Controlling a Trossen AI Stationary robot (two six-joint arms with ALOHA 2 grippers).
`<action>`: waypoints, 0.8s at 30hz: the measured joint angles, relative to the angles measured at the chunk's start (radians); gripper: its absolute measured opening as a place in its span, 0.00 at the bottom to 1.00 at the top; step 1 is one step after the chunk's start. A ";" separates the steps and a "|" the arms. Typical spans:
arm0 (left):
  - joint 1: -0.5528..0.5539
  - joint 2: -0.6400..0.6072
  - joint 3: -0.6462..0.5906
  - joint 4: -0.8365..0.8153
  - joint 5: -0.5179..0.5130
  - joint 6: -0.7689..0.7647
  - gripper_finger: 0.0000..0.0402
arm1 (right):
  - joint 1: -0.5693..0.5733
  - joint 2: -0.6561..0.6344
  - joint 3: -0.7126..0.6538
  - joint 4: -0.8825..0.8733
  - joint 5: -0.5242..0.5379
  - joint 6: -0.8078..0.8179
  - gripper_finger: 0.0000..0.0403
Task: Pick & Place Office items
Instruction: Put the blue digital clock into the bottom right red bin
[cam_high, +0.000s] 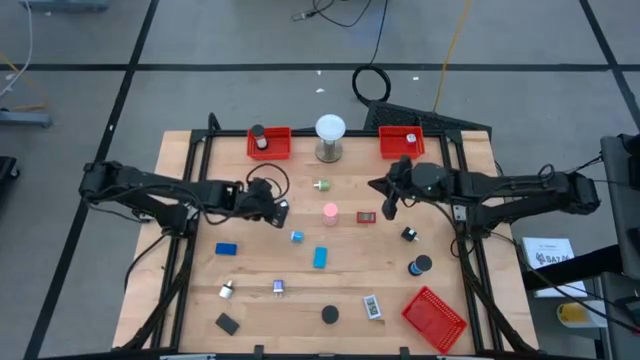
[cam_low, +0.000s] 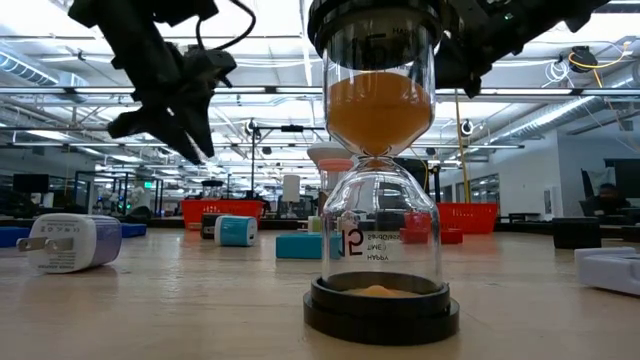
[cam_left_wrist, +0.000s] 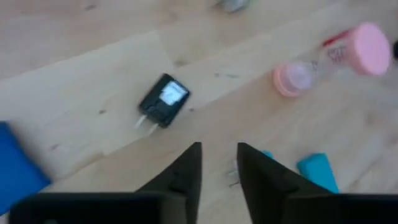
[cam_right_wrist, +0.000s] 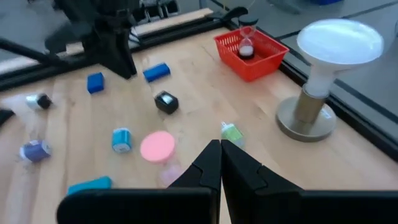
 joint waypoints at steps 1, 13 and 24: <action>0.006 0.001 0.000 -0.027 0.001 -0.018 0.32 | -0.005 -0.006 0.000 -0.009 0.000 -0.011 0.00; 0.136 -0.040 -0.001 -0.385 0.096 -0.270 0.60 | -0.058 -0.034 0.000 -0.059 -0.011 -0.063 0.00; 0.333 -0.031 -0.132 -0.364 0.111 -0.158 0.70 | -0.106 -0.033 0.000 -0.049 -0.077 -0.040 0.00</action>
